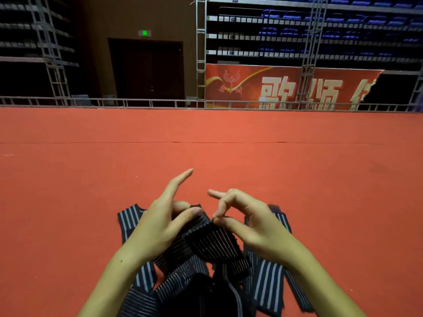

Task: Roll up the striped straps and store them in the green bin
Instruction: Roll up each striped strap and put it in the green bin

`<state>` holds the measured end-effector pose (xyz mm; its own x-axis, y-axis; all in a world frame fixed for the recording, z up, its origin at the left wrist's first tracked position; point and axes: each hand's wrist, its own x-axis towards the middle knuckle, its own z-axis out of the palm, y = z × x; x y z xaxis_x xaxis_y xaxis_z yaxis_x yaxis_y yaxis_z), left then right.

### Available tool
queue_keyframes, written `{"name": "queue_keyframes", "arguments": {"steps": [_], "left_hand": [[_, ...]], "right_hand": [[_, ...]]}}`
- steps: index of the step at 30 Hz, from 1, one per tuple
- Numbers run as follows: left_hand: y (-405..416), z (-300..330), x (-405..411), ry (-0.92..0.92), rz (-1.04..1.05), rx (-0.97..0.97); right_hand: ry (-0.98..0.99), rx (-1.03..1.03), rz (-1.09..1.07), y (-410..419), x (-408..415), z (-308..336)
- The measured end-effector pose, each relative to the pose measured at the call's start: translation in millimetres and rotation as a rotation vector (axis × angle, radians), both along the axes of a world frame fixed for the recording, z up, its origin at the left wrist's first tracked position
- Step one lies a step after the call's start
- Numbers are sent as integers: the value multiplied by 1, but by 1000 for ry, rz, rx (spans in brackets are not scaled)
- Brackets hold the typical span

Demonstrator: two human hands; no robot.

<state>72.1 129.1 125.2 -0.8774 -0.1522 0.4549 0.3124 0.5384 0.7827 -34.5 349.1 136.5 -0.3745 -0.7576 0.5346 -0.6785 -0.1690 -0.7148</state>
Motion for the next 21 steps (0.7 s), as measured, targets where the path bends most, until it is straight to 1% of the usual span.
{"name": "queue_keyframes", "arguments": {"steps": [2, 5, 8, 13, 16, 18, 21], "left_hand": [[3, 7, 2, -16, -71, -27], [7, 14, 5, -4, -138, -25], [4, 17, 6, -24, -155, 23], [1, 16, 9, -40, -175, 137], [-1, 13, 10, -62, -148, 170], [-7, 11, 13, -75, -120, 246], [-22, 2, 24, -175, -136, 354]], "right_hand": [[-65, 44, 49, -4, 2, 1], [-130, 49, 89, -10, 3, -1], [-223, 23, 125, -12, 4, -3], [-291, 28, 160, -17, 6, -11], [-293, 4, 119, -18, 6, -15], [-285, -17, 58, -16, 3, -18], [-330, -119, -25, -12, -3, -19]]}}
